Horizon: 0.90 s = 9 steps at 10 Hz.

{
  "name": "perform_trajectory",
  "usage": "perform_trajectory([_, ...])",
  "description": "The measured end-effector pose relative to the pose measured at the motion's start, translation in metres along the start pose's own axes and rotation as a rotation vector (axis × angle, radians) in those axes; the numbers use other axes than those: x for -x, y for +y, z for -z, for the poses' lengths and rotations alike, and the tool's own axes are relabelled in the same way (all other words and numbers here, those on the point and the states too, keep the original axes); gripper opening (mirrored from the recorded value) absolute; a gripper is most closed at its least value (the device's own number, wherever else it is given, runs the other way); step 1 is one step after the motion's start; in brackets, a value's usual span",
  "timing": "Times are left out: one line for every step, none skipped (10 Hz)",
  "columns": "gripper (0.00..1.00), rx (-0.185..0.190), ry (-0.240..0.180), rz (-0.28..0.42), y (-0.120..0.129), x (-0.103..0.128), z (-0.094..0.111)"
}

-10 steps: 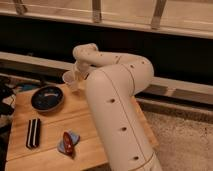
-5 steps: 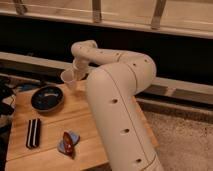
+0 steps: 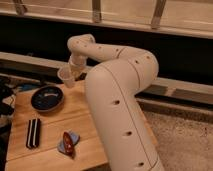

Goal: Place the ceramic cup in the ceramic bowl

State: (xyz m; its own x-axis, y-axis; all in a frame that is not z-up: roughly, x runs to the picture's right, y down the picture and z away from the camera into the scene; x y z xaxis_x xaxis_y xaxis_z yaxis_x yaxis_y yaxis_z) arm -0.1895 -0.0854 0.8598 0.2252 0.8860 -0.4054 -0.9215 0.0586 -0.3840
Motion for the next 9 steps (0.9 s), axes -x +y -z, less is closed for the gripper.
perform_trajectory([0.01,-0.001,0.006,0.021,0.011,-0.004,0.004])
perform_trajectory([0.01,-0.001,0.013,0.041,0.022,-0.008,0.008])
perform_trajectory([0.01,-0.002,0.017,0.047,0.026,-0.009,0.009])
perform_trajectory([0.01,-0.002,0.02,0.058,0.029,-0.008,0.012])
perform_trajectory([0.01,-0.003,0.023,0.064,0.03,-0.01,0.012])
perform_trajectory([0.01,-0.004,0.027,0.076,0.034,-0.011,0.01])
perform_trajectory([0.01,-0.004,0.032,0.087,0.039,-0.013,0.008])
perform_trajectory([0.01,-0.006,0.039,0.103,0.046,-0.016,0.006])
perform_trajectory([0.01,-0.005,0.043,0.115,0.054,-0.018,0.006])
